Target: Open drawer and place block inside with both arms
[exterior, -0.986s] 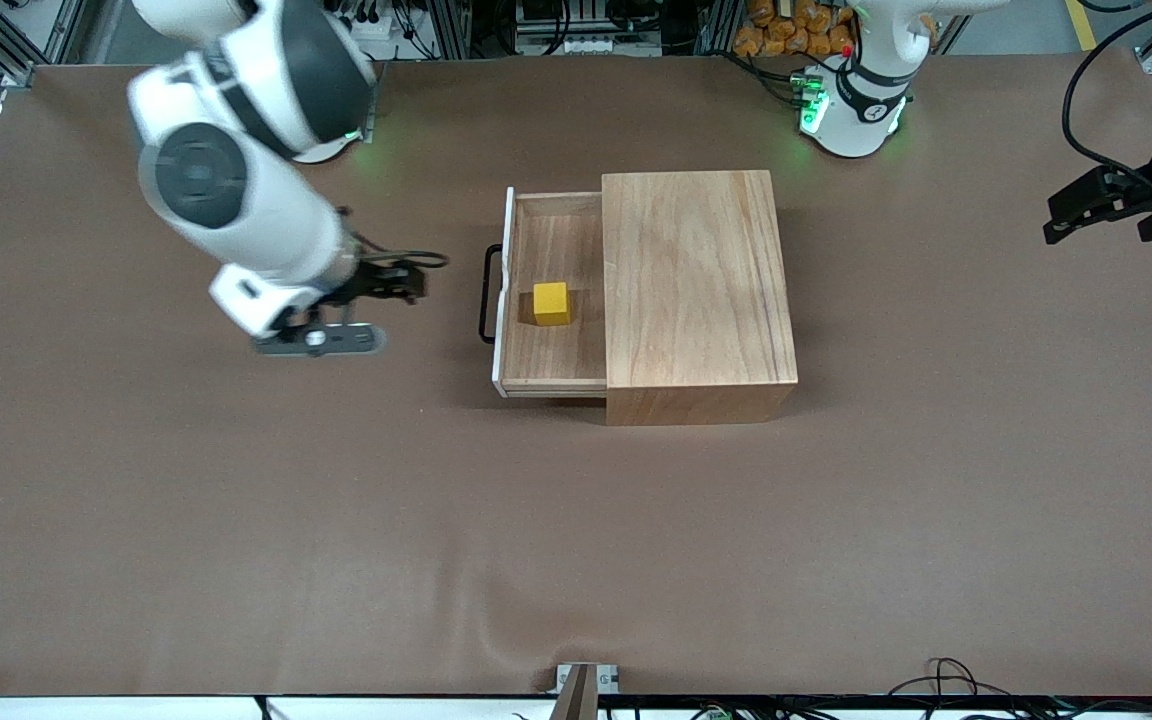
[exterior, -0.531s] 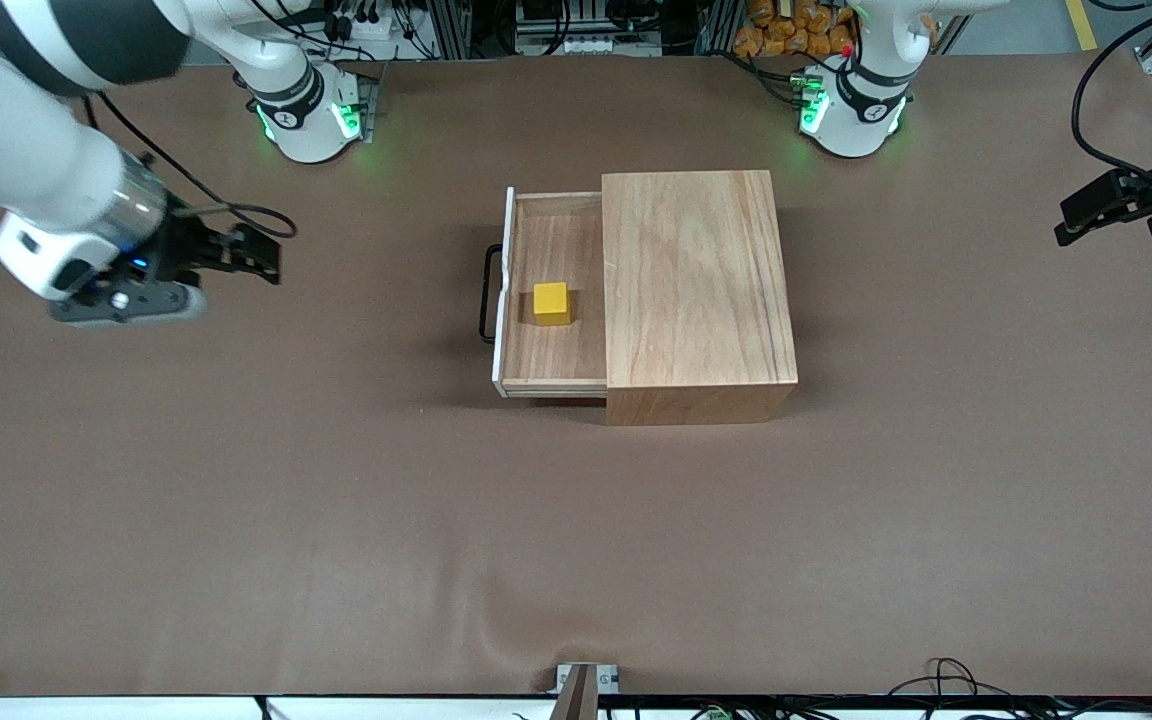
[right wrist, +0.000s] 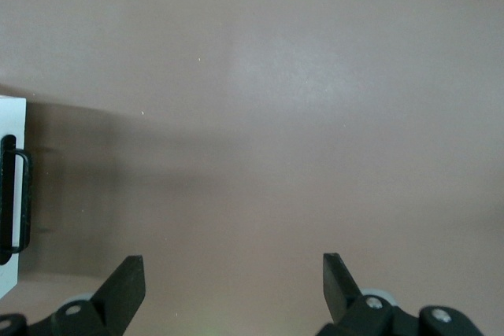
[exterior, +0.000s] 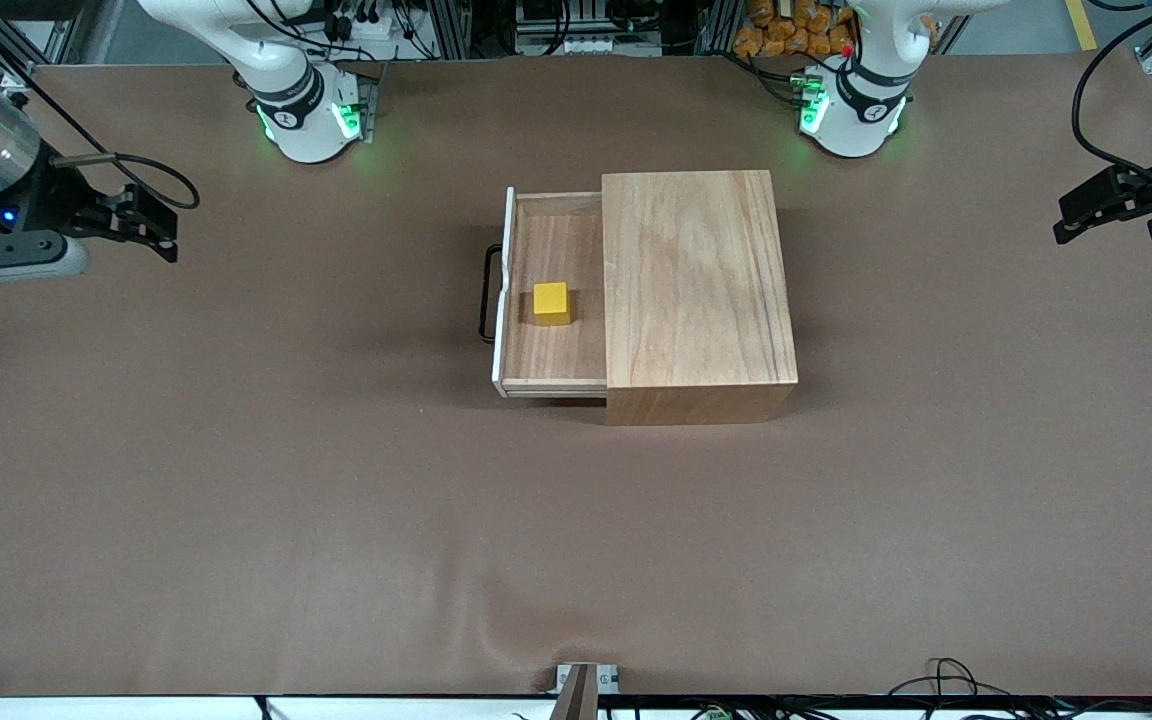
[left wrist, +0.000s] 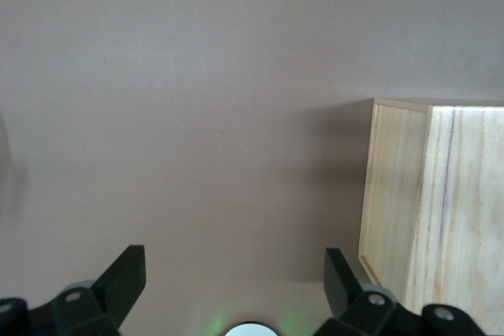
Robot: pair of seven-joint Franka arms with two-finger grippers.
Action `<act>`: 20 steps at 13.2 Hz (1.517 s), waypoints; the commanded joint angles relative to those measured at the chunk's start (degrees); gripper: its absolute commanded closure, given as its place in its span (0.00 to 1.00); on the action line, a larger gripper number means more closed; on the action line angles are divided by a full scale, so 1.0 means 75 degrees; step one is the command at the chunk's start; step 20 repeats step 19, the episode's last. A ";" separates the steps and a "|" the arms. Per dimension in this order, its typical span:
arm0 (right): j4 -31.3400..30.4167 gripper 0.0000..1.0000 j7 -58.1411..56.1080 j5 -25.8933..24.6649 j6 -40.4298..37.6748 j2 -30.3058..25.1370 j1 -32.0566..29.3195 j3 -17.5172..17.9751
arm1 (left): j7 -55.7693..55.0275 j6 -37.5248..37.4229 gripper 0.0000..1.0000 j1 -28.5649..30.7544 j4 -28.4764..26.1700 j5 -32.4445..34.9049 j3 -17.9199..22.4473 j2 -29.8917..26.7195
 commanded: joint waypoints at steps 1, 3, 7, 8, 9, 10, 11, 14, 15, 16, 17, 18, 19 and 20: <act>-0.0058 0.00 -0.0015 0.0081 -0.0177 -0.0390 -0.0125 0.0039 | 0.0214 0.0011 0.00 0.0023 -0.0124 0.0059 -0.0031 -0.0127; -0.0070 0.00 -0.0015 0.0221 -0.0177 -0.0390 -0.0265 -0.0171 | 0.0308 0.0011 0.00 0.0023 -0.0100 0.0071 -0.0019 -0.0092; -0.0058 0.00 0.0263 0.0691 -0.0400 -0.0413 -0.0512 -0.0207 | 0.0320 0.0011 0.00 0.0012 -0.0007 0.0071 -0.0031 -0.0068; -0.0058 0.00 0.0718 0.0703 -0.0458 -0.0425 -0.0465 -0.0149 | 0.0309 0.0011 0.00 0.0000 0.0005 0.0071 -0.0043 -0.0068; -0.0035 0.00 0.0955 0.0691 -0.0505 -0.0414 -0.0418 -0.0068 | 0.0308 0.0011 0.00 0.0012 0.0017 0.0071 -0.0054 -0.0068; -0.0011 0.00 0.0876 0.0598 -0.0482 -0.0413 -0.0418 -0.0055 | 0.0297 0.0011 0.00 0.0000 0.0029 0.0071 -0.0078 -0.0068; 0.0024 0.00 0.0724 0.0563 -0.0459 -0.0402 -0.0418 -0.0055 | 0.0297 0.0000 0.00 0.0000 0.0052 0.0071 -0.0078 -0.0068; 0.0012 0.00 0.0582 0.0527 -0.0552 -0.0472 -0.0383 -0.0020 | 0.0308 -0.0024 0.00 0.0000 0.0076 0.0071 -0.0090 -0.0068; 0.0035 0.00 0.0571 0.0504 -0.0540 -0.0437 -0.0371 -0.0043 | 0.0308 -0.0035 0.00 0.0012 0.0076 0.0071 -0.0090 -0.0068; 0.0024 0.00 0.0559 0.0515 -0.0540 -0.0437 -0.0371 -0.0043 | 0.0297 -0.0036 0.00 0.0000 0.0087 0.0071 -0.0090 -0.0068; 0.0024 0.00 0.0559 0.0504 -0.0552 -0.0448 -0.0348 -0.0032 | 0.0297 -0.0059 0.00 -0.0012 0.0076 0.0071 -0.0101 -0.0080; 0.0001 0.00 0.0559 0.0504 -0.0552 -0.0449 -0.0301 -0.0032 | 0.0308 -0.0105 0.00 -0.0012 0.0087 0.0059 -0.0101 -0.0080; -0.0011 0.00 0.0559 0.0504 -0.0564 -0.0449 -0.0301 -0.0043 | 0.0308 -0.0106 0.00 0.0000 0.0087 0.0059 -0.0101 -0.0080; -0.0011 0.00 0.0559 0.0504 -0.0564 -0.0449 -0.0301 -0.0043 | 0.0308 -0.0106 0.00 0.0000 0.0087 0.0059 -0.0101 -0.0080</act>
